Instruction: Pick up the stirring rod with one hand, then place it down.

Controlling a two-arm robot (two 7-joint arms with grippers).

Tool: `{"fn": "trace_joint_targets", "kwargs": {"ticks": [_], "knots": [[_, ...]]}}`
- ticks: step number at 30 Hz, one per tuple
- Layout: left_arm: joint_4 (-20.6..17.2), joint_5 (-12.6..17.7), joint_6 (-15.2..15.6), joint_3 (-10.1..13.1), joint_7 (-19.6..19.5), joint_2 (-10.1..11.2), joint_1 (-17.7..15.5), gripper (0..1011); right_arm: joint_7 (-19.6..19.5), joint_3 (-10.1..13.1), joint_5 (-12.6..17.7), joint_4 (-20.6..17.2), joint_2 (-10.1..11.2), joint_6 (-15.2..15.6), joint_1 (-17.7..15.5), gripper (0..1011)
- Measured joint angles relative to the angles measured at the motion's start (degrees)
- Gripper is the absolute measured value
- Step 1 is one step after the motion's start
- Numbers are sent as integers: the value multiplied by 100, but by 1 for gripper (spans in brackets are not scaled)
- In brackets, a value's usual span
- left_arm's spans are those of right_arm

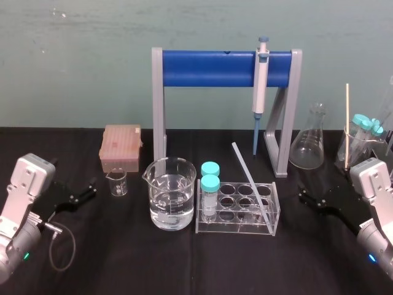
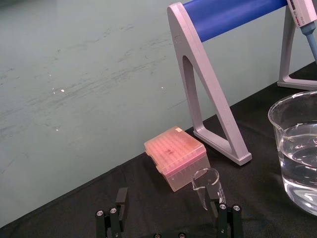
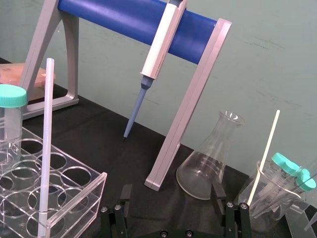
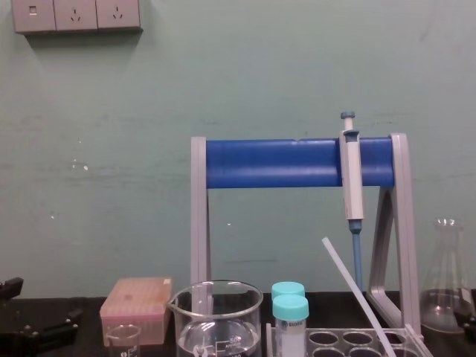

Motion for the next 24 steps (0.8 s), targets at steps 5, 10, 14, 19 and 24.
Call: {"fn": "trace_joint_targets", "kwargs": {"ticks": [5,10,14,19,24], "knots": [[0,0,0,0,0,0,0,1000,0,0,0,0,0,0,0,1000],[0,0,0,0,0,0,0,1000,0,0,0,0,0,0,0,1000],[0,0,0,0,0,0,0,1000,0,0,0,0,0,0,0,1000],[0,0,0,0,0,0,0,1000,0,0,0,0,0,0,0,1000],[0,0,0,0,0,0,0,1000,0,0,0,0,0,0,0,1000]]}}
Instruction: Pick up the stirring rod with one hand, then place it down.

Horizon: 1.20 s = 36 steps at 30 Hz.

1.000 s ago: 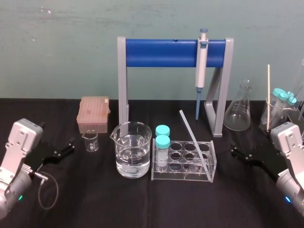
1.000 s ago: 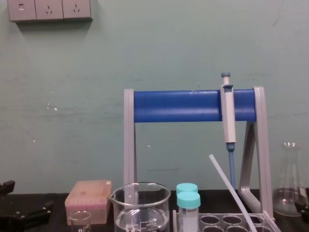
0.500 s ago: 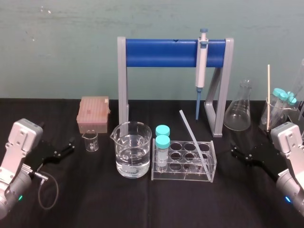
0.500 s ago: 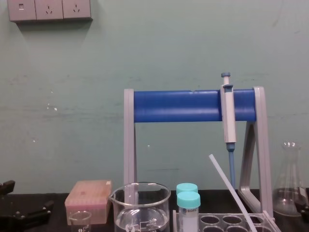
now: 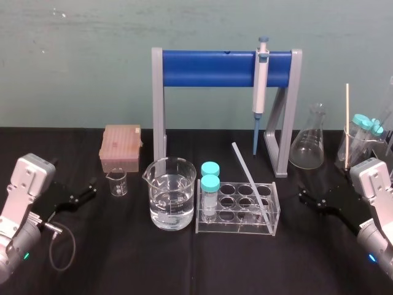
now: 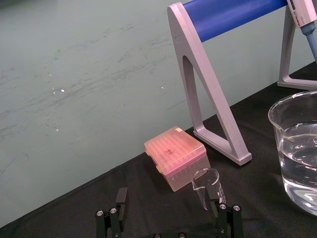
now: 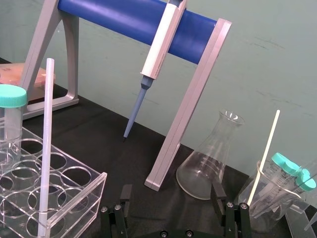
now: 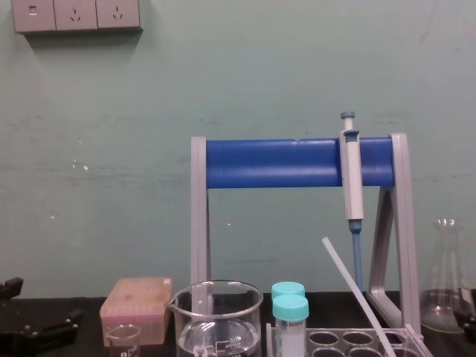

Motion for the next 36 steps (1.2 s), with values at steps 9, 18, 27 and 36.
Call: {"fn": "trace_joint_targets", "kwargs": {"ticks": [9,18,27,36], "knots": [[0,0,0,0,0,0,0,1000,0,0,0,0,0,0,0,1000],[0,0,0,0,0,0,0,1000,-195,233,-118,28,-53,-71,-34,1000],[0,0,0,0,0,0,0,1000,117,403,-159,228,-194,-564,321,1000],[0,0,0,0,0,0,0,1000,1144,122,-61,444,-437,-992,798,1000]]}}
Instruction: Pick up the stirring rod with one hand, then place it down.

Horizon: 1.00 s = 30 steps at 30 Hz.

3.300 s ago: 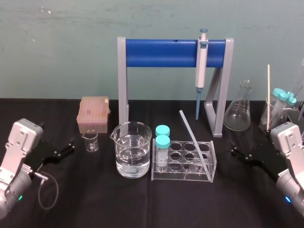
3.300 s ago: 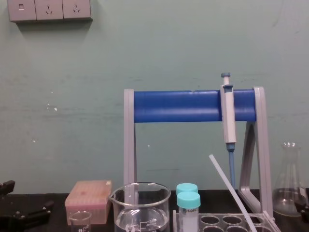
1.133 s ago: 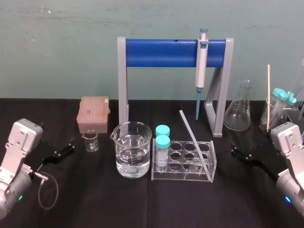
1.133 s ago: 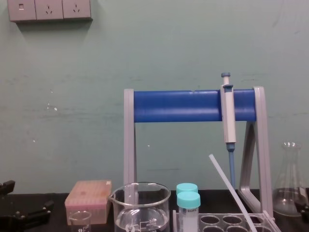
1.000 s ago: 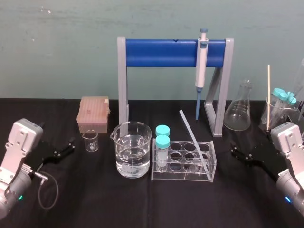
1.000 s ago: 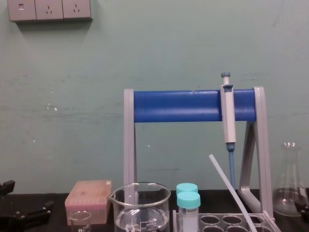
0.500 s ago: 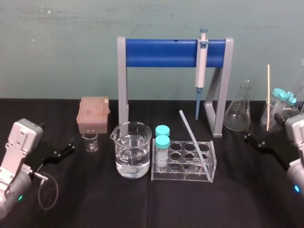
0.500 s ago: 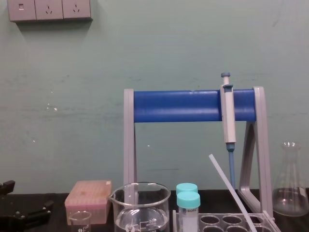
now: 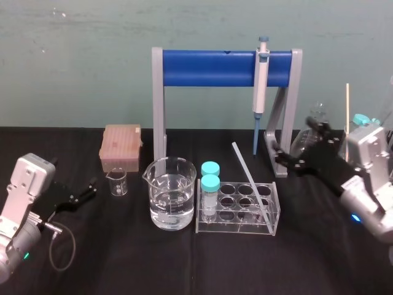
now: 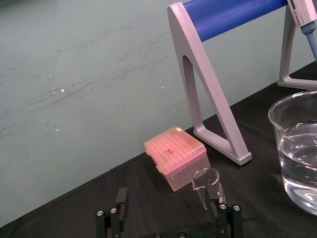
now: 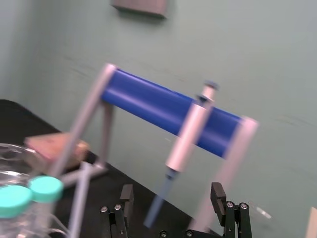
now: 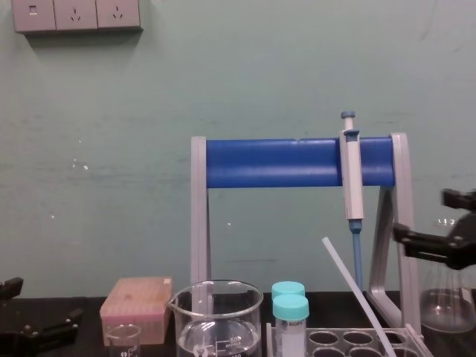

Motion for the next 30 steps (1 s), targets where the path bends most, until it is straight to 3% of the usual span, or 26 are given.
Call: {"fn": "trace_joint_targets", "kwargs": {"ticks": [3,11,20,30], "knots": [[0,0,0,0,0,0,0,1000,448,-132,72,189,-151,-146,204,1000],[0,0,0,0,0,0,0,1000,1122,-286,265,437,-413,-202,403,1000],[0,0,0,0,0,0,0,1000,1626,-233,726,653,-673,271,425,1000],[0,0,0,0,0,0,0,1000,1862,-55,1073,778,-850,843,380,1000]]}}
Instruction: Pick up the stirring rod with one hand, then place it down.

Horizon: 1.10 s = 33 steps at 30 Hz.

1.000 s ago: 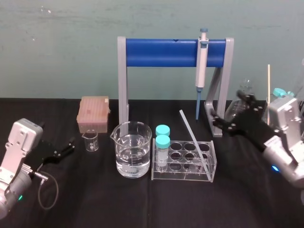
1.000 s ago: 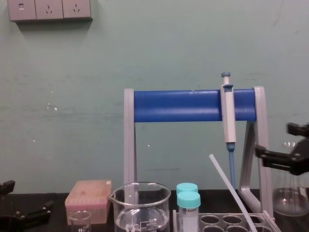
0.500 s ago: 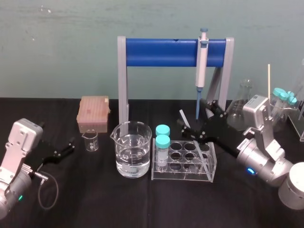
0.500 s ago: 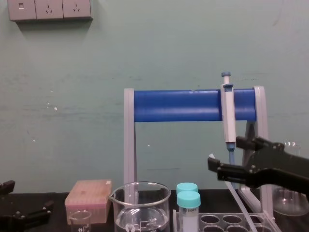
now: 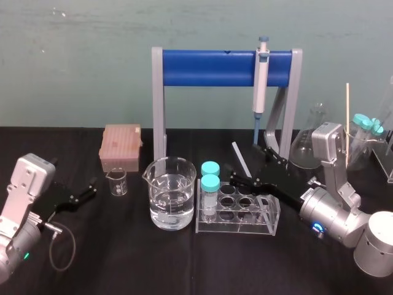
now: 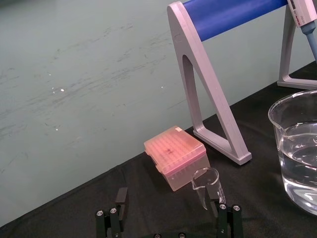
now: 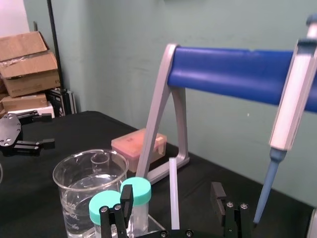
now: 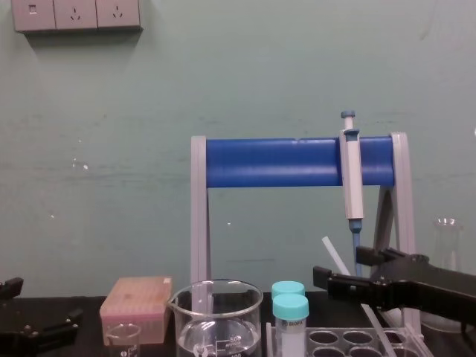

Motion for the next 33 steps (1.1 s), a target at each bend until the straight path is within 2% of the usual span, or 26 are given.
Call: {"fn": "trace_joint_targets", "kwargs": {"ticks": [8,26,33], "knots": [[0,0,0,0,0,0,0,1000,38,79,6,48,-78,227,-34,1000],[0,0,0,0,0,0,0,1000,38,87,-24,54,-91,233,-37,1000],[0,0,0,0,0,0,0,1000,38,84,-19,49,-87,230,-35,863]]}}
